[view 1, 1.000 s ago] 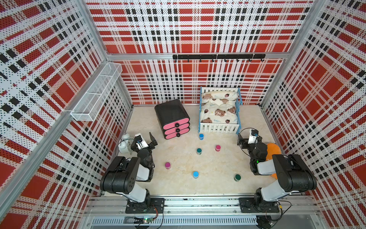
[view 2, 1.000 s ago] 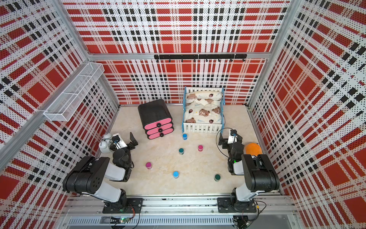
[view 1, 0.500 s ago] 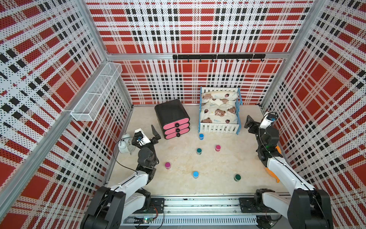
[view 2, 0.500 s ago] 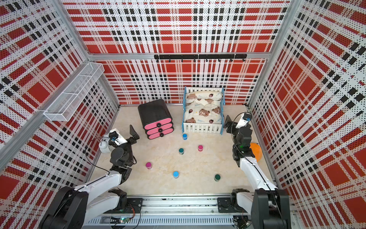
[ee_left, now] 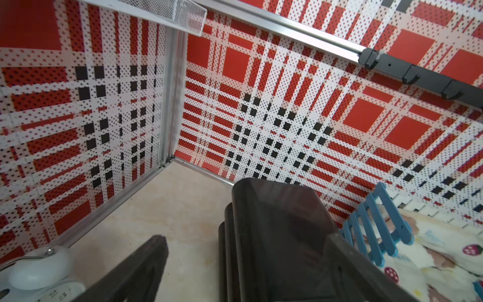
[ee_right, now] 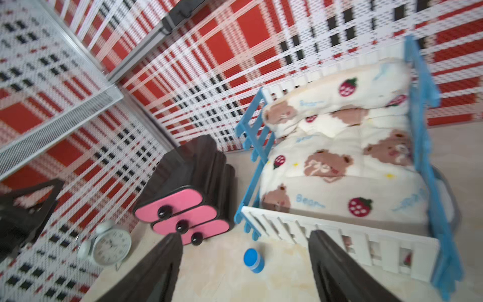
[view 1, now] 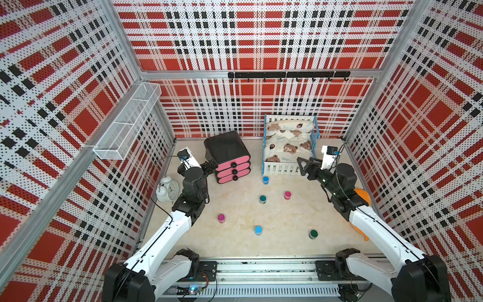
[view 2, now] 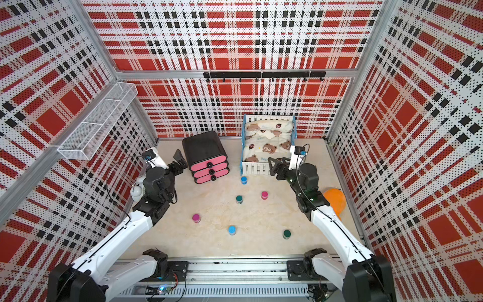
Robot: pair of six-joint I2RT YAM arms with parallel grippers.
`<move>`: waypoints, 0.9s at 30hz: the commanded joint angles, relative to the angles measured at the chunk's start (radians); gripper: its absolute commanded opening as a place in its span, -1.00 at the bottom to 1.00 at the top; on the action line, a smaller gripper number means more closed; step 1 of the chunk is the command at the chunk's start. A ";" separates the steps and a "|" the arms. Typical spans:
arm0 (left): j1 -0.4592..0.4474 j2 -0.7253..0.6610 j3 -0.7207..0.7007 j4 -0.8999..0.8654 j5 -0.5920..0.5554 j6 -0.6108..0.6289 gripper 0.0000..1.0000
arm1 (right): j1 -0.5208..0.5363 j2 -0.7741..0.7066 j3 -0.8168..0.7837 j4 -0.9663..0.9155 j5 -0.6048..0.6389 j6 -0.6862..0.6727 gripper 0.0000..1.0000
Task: Put the paint cans in the drawer according to color
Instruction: Open the drawer in the storage box.
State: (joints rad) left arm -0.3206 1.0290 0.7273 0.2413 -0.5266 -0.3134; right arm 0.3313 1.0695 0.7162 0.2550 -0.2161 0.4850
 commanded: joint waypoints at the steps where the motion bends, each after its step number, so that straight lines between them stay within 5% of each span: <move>1: 0.011 0.029 0.094 -0.184 0.125 -0.022 0.98 | 0.133 0.013 0.024 -0.037 0.063 -0.105 0.65; 12: 0.081 0.159 0.367 -0.423 0.366 0.018 0.99 | 0.396 0.239 0.145 0.004 0.150 -0.163 0.60; 27: 0.208 0.492 0.713 -0.584 0.416 0.054 0.87 | 0.538 0.657 0.426 0.027 0.181 -0.177 0.41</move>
State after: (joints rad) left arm -0.1516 1.4456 1.3613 -0.2909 -0.1371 -0.2798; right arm 0.8539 1.6539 1.0832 0.2554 -0.0593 0.3080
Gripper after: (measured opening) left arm 0.937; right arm 0.709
